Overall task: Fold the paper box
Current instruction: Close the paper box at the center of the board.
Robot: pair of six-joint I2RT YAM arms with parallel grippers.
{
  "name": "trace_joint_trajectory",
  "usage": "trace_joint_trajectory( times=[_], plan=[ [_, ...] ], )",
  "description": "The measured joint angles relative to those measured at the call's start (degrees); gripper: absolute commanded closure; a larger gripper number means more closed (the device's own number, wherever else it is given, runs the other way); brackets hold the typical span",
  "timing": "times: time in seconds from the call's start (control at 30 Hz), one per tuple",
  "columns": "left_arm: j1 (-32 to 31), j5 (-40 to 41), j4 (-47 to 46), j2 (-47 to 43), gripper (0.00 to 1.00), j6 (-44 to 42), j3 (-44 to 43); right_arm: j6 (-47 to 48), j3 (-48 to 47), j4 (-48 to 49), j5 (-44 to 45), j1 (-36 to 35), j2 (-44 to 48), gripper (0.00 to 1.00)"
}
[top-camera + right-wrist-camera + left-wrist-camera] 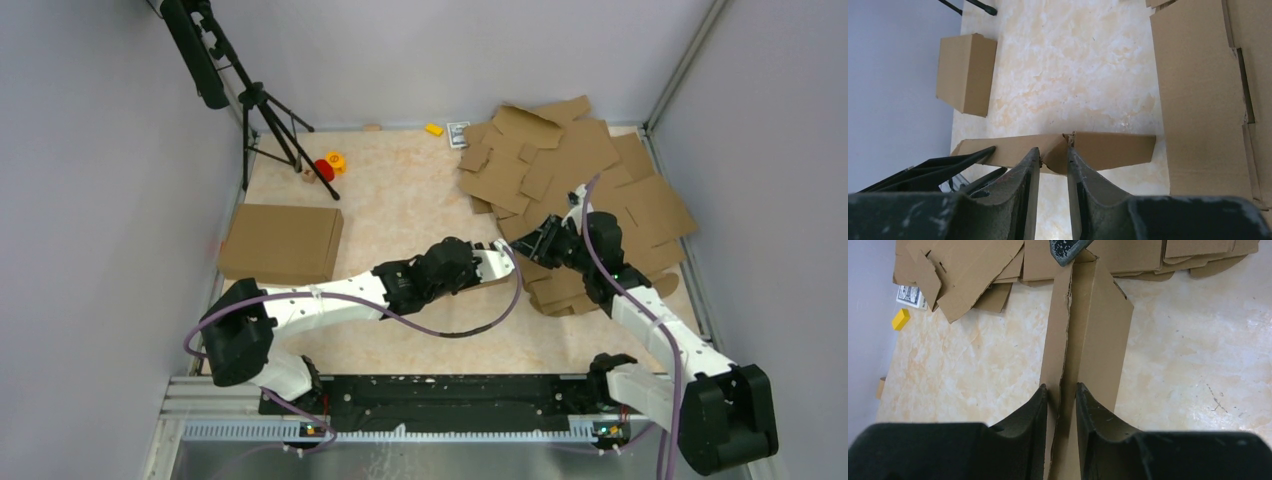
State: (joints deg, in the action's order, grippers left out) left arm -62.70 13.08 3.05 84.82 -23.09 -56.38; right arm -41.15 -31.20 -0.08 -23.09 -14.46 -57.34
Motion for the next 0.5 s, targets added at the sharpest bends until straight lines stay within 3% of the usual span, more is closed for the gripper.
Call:
trace_joint_trajectory(
  times=[0.5],
  plan=[
    [0.0, -0.1, 0.1, 0.1, 0.74, 0.0, -0.1, 0.0, 4.0, 5.6, -0.3, 0.0, 1.2, 0.82]
  ],
)
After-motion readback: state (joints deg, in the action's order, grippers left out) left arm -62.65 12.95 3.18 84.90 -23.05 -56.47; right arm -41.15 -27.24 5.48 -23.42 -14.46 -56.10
